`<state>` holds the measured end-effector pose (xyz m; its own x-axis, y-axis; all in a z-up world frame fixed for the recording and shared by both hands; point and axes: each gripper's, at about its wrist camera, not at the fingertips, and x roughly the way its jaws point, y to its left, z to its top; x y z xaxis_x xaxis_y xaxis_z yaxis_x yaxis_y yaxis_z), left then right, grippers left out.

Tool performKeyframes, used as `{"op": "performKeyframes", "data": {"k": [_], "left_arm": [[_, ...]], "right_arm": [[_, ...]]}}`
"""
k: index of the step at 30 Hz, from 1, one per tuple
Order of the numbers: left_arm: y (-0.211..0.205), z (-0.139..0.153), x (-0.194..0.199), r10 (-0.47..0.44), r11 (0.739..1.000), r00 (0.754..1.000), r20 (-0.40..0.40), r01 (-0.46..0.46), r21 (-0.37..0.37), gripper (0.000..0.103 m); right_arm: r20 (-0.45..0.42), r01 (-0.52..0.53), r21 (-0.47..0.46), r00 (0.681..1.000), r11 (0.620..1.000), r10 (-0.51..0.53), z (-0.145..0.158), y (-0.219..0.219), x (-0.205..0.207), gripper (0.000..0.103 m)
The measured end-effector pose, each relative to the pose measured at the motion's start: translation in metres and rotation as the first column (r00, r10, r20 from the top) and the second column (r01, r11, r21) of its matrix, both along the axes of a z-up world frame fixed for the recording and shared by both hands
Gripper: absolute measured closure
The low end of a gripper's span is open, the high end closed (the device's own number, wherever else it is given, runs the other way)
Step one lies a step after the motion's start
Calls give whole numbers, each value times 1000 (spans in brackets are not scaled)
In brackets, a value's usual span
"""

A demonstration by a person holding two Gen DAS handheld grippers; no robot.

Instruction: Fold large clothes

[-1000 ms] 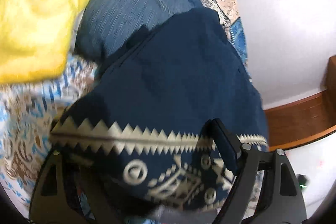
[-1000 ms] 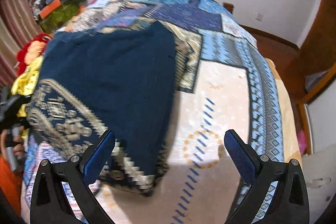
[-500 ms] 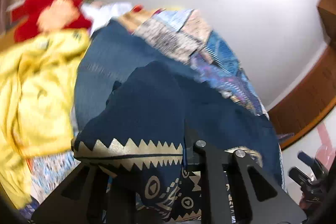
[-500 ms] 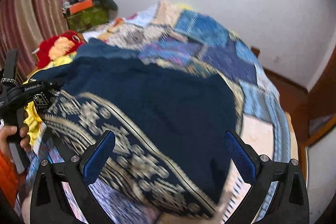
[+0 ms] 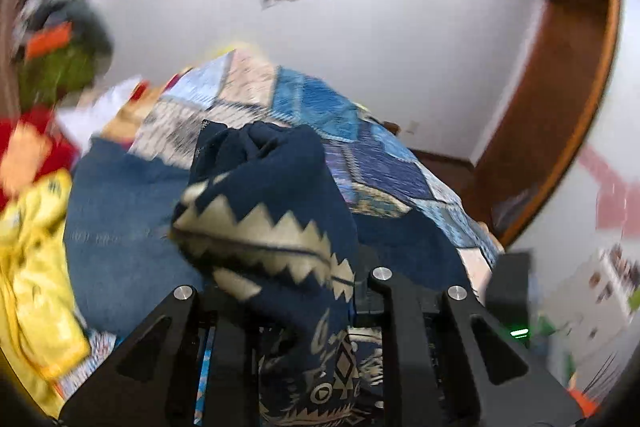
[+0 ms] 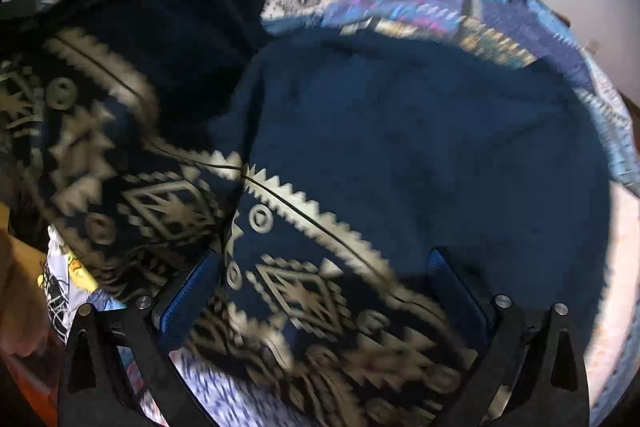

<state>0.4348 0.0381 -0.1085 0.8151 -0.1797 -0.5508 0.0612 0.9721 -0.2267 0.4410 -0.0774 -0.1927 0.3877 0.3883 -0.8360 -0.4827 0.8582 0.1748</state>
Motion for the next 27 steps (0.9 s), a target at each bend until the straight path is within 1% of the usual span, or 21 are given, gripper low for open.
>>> {"op": "performKeyframes", "data": {"k": [2,4,7,10,13,14,15,17,19,21,23,24,25,26,27], "left_arm": [[-26,7,3,-62,998,998,10,62,25,85],[-51,10,7,-127,991,992,12,126,42,85],[-89,9,9,-217,976,976,-7,217,32,85],[-127,-3,8,-297,954,954,-43,299,33,85],[-163,-24,9,-366,925,923,-117,375,64,85],[-172,-36,12,-383,914,910,-162,398,74,85],[-178,-47,15,-385,910,899,-209,408,78,85],[-184,-68,20,-398,900,869,-295,432,58,85],[-184,-77,18,-408,894,852,-329,446,48,84],[-181,-76,9,-418,888,845,-334,457,44,81],[-177,-70,5,-438,882,831,-342,471,16,67],[-175,-68,2,-450,878,824,-345,479,-1,62],[-173,-66,-3,-457,875,820,-345,484,-8,54],[-171,-61,-7,-455,875,823,-342,485,4,53],[-171,-56,-12,-442,878,833,-333,477,28,53]], "right_arm": [[73,63,14,995,998,-64,21,-34,-11,1],[107,142,16,984,990,-143,38,-75,-20,1],[149,253,-14,957,967,-249,50,-127,-33,1],[167,340,-48,930,939,-328,57,-172,-44,1],[149,394,-62,912,917,-381,58,-201,-54,1],[142,406,-64,908,912,-395,58,-209,-59,1],[138,411,-62,906,910,-400,58,-213,-64,1],[134,422,-53,901,905,-412,60,-227,-69,1],[139,432,-36,895,901,-424,65,-235,-78,1],[141,438,-18,891,899,-431,67,-246,-86,1],[133,436,-10,893,900,-430,70,-248,-87,1],[132,434,-11,894,901,-429,70,-250,-86,1],[135,433,-13,894,901,-427,71,-249,-86,1],[141,430,-13,895,903,-424,74,-246,-87,1],[146,424,-9,896,905,-419,76,-244,-89,1]]}}
